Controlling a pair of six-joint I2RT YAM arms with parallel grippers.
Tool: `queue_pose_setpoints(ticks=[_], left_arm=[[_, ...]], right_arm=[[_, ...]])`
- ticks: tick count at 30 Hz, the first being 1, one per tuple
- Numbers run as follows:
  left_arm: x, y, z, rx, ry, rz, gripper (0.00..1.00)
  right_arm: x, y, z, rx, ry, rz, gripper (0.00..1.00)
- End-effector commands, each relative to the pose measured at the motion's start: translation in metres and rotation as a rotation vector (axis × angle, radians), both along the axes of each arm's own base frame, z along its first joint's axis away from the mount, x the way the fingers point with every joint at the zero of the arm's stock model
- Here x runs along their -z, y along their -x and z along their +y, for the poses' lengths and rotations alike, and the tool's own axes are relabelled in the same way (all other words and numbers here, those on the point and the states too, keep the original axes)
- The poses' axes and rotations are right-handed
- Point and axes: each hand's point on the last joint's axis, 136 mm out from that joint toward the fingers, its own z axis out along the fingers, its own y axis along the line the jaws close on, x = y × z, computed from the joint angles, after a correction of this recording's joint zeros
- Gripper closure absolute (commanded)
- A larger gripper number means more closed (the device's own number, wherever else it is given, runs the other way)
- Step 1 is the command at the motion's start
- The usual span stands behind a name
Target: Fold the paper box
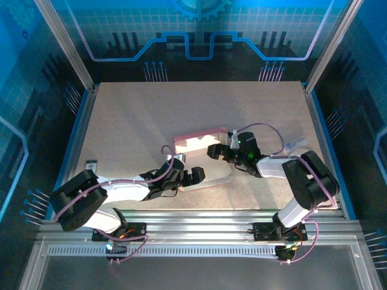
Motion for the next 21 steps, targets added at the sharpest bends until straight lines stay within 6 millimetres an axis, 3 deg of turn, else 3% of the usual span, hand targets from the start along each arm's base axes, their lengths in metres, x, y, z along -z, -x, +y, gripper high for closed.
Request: queue_pose_setpoints(ticks=[1, 12, 16, 21], left_arm=[[0.021, 0.023, 0.013, 0.035, -0.071, 0.079, 0.01], [-0.024, 0.023, 0.008, 0.127, -0.095, 0.004, 0.01], [-0.039, 0.020, 0.005, 0.161, -0.113, -0.030, 0.01], [-0.045, 0.015, -0.005, 0.202, -0.119, -0.053, 0.01]], right_arm=[[-0.018, 0.008, -0.008, -0.019, 0.073, -0.052, 0.00], [-0.083, 0.041, -0.068, 0.001, 0.278, -0.106, 0.04], [-0.106, 0.039, -0.083, 0.023, 0.304, -0.097, 0.12], [-0.124, 0.023, -0.085, 0.009, 0.347, -0.079, 0.20]])
